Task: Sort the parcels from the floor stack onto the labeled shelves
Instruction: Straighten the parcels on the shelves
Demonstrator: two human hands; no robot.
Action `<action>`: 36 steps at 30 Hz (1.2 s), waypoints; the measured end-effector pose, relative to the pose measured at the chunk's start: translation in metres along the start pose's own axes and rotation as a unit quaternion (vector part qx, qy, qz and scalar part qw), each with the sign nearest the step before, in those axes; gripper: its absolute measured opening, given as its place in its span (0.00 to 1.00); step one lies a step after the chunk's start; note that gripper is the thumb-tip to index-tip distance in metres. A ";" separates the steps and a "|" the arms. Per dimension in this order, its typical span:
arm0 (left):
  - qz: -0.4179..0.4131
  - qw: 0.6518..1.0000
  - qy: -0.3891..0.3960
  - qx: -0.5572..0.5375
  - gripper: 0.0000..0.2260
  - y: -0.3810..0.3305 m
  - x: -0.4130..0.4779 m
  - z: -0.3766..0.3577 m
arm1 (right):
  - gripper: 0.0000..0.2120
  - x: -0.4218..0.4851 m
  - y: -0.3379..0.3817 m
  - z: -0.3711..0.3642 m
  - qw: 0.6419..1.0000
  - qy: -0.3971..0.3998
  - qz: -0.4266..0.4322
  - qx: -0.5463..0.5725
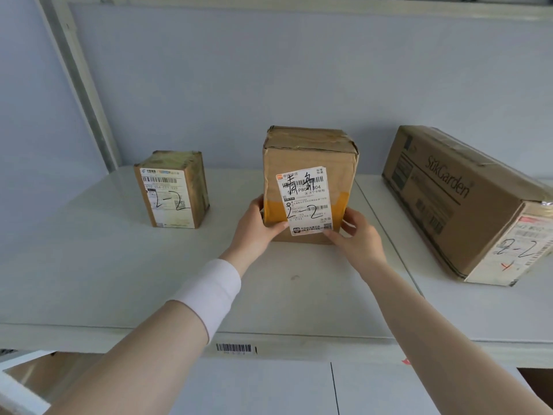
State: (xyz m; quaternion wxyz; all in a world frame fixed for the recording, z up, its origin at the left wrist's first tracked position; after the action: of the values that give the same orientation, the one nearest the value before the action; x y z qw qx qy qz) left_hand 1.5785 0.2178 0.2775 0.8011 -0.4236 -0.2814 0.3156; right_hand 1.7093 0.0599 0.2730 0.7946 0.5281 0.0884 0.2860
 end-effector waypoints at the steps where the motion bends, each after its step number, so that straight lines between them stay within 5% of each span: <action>1: -0.005 1.000 -0.001 -0.005 0.29 0.000 0.003 0.000 | 0.30 0.003 0.000 -0.002 1.000 0.005 0.004 0.000; 16: 0.000 0.999 -0.004 -0.033 0.28 0.009 0.027 0.001 | 0.22 0.031 -0.002 -0.015 0.999 0.011 0.017 0.033; 21: 0.016 0.999 -0.004 -0.032 0.35 0.015 0.020 -0.001 | 0.34 0.027 -0.008 -0.015 0.999 0.032 0.007 0.030; 31: -0.020 0.992 -0.120 -0.033 0.33 -0.010 -0.042 -0.012 | 0.36 -0.007 -0.017 0.039 0.992 0.052 0.022 0.110; 36: -0.021 0.969 -0.246 0.011 0.31 -0.040 -0.108 -0.040 | 0.30 -0.044 -0.022 0.099 0.988 0.070 0.083 0.109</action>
State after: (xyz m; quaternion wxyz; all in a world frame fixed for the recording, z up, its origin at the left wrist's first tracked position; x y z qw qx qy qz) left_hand 1.5483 0.0993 0.2726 0.7187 -0.3178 -0.4750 0.3960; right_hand 1.7252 -0.0483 0.2886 0.6976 0.5963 0.1303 0.3753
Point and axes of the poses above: each hand's wrist, its own x-axis towards the middle knuckle, its own z-axis out of the back of the hand, y = z × x, the point moved 5 cm from there along x, towards the middle knuckle
